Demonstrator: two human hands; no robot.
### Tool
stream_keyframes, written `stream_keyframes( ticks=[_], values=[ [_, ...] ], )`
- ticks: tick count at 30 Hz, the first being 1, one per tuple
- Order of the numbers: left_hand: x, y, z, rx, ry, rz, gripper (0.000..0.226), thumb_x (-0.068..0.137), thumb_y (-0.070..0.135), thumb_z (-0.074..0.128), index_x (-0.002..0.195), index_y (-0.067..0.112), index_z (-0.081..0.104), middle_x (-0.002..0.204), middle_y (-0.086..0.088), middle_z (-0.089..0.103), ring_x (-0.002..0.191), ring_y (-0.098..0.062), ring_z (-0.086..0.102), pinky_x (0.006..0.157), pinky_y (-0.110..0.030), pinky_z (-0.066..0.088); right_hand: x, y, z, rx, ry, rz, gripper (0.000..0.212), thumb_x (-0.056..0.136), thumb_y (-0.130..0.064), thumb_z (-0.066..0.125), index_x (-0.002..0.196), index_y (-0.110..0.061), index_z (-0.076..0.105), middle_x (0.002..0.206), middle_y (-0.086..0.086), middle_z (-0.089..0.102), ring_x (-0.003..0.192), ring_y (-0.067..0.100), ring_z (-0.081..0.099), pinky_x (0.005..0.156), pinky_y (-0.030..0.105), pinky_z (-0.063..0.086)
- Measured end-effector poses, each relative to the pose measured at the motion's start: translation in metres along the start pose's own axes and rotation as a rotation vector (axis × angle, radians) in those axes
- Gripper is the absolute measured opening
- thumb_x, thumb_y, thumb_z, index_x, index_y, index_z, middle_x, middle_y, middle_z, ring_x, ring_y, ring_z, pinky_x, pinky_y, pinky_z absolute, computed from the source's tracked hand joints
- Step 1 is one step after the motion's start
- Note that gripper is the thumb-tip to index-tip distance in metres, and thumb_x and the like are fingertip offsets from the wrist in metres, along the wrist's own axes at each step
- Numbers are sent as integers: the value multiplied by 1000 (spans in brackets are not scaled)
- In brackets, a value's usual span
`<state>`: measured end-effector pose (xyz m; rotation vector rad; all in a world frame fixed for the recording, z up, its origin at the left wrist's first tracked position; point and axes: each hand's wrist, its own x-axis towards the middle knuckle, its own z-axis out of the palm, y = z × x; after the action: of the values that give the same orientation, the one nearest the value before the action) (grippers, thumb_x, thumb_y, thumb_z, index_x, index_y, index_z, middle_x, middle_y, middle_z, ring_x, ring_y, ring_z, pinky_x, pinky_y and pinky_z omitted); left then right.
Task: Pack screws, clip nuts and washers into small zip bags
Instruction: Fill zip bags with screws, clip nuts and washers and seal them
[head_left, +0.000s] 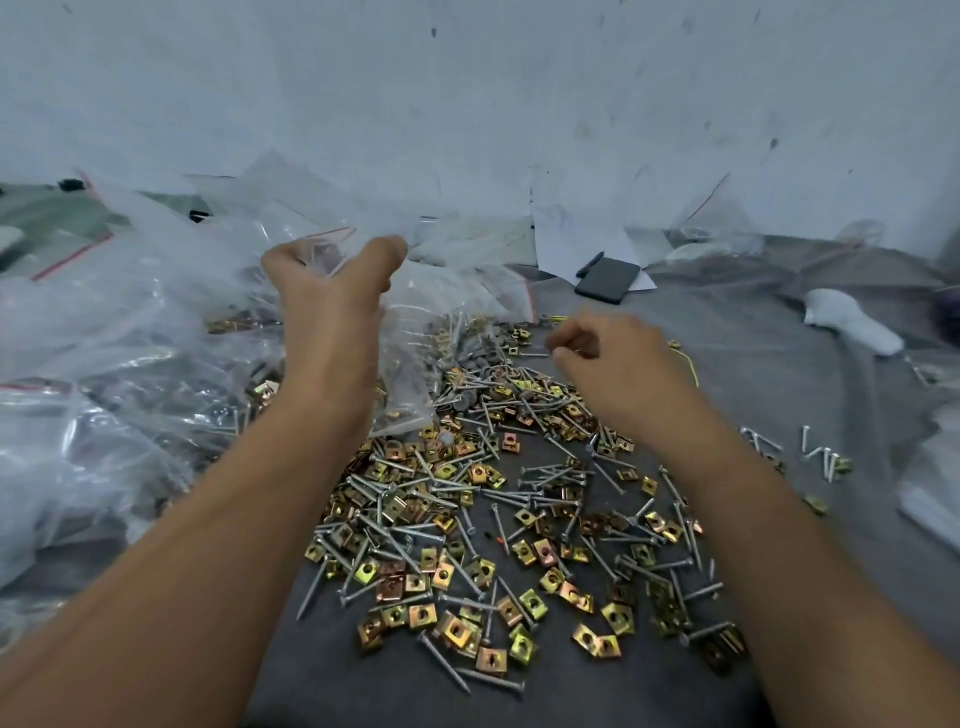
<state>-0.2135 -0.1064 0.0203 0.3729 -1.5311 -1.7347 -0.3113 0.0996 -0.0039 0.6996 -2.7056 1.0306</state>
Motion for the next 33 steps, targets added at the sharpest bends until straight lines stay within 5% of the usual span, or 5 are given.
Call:
stream_keyframes(
  ticks=[7, 14, 19, 25, 33],
  values=[
    [9, 1, -1, -52, 7, 15, 73, 73, 46, 77, 131, 23, 40, 130, -13, 59, 97, -14, 67, 89, -37, 57, 41, -19, 34, -126, -219, -64, 23, 101, -32, 67, 120, -24, 74, 118, -1, 73, 104, 18, 66, 84, 28, 47],
    [9, 6, 4, -121, 43, -23, 54, 75, 44, 72, 117, 25, 43, 101, -1, 57, 94, -15, 64, 96, -46, 57, 74, -12, 64, -63, -207, -37, 65, 89, 18, 41, 116, -29, 76, 110, 3, 63, 78, 10, 58, 54, 20, 40],
    [14, 7, 2, -115, 34, -7, 49, 76, 44, 71, 113, 28, 43, 104, -2, 58, 94, -15, 64, 96, -46, 56, 87, 2, 61, -63, -304, -147, 76, 87, 21, 38, 127, -35, 70, 144, 3, 51, 125, 22, 52, 86, 20, 44],
    [17, 8, 4, -142, 15, -16, 66, 72, 44, 71, 124, 9, 51, 102, -3, 55, 86, -13, 59, 81, -39, 50, 87, 6, 57, 60, -397, -138, 91, 80, 25, 31, 130, -45, 62, 141, -12, 50, 104, 14, 60, 60, 12, 50],
    [18, 4, 4, -145, 36, -12, 60, 73, 40, 72, 123, 19, 46, 97, 1, 59, 87, -13, 63, 89, -42, 54, 102, -1, 67, 368, -503, -117, 92, 71, 40, 22, 121, -32, 51, 148, -2, 57, 148, 12, 42, 96, 51, 50]
  ],
)
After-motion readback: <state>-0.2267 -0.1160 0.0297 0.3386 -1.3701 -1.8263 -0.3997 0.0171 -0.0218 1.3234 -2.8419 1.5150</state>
